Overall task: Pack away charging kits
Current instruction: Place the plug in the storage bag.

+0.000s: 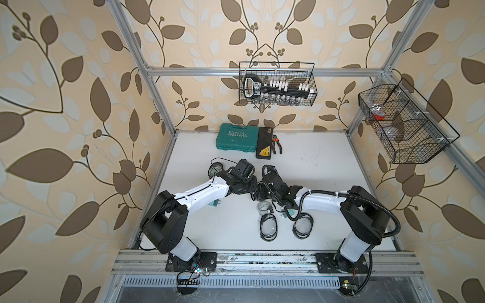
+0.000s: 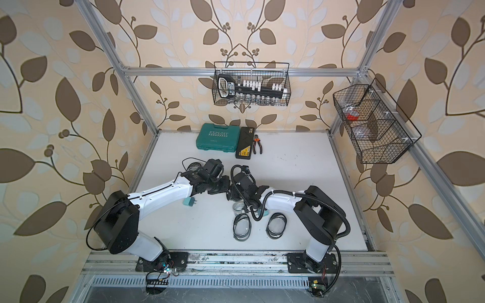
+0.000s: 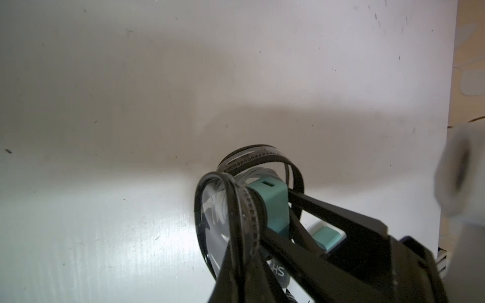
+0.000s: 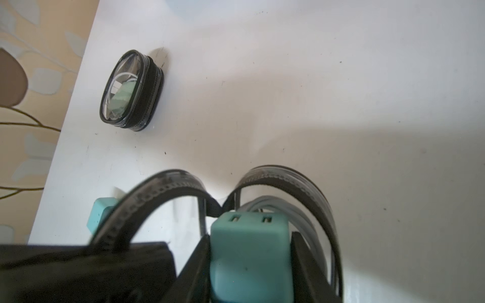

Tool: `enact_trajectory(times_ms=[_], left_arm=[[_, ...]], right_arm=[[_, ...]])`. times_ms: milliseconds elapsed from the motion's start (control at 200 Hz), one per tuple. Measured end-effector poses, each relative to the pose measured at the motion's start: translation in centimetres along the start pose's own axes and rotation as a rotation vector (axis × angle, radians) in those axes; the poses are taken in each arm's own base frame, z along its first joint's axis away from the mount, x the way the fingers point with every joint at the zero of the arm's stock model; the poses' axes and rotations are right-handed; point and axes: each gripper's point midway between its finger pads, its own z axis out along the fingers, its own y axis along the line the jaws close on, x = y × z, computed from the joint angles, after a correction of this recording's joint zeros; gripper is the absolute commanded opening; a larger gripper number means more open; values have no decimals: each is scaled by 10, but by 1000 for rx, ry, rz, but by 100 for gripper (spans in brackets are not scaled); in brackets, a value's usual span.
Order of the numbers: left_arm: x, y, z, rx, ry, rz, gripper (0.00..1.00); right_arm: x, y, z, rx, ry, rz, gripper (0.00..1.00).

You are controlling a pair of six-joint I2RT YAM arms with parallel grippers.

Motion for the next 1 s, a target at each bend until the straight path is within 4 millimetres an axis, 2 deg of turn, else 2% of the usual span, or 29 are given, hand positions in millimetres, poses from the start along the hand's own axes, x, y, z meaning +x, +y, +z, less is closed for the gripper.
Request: enact_trajectory(times_ms=[110, 335, 435, 640, 760, 820, 1005], left_arm=[[3, 2, 5, 2, 12, -2, 0], [2, 1, 6, 6, 8, -6, 0], [3, 2, 6, 4, 9, -7, 0], [6, 5, 13, -10, 24, -10, 0], [7, 7, 18, -17, 32, -12, 0], [6, 7, 18, -18, 32, -12, 0], [3, 7, 18, -17, 26, -17, 0]], right_arm=[[-3, -4, 4, 1, 0, 11, 17], [10, -15, 18, 48, 41, 5, 25], [8, -15, 17, 55, 39, 6, 36], [8, -14, 17, 55, 44, 0, 51], [10, -13, 17, 48, 51, 0, 52], [11, -13, 17, 46, 56, 0, 58], [5, -12, 11, 36, 50, 6, 58]])
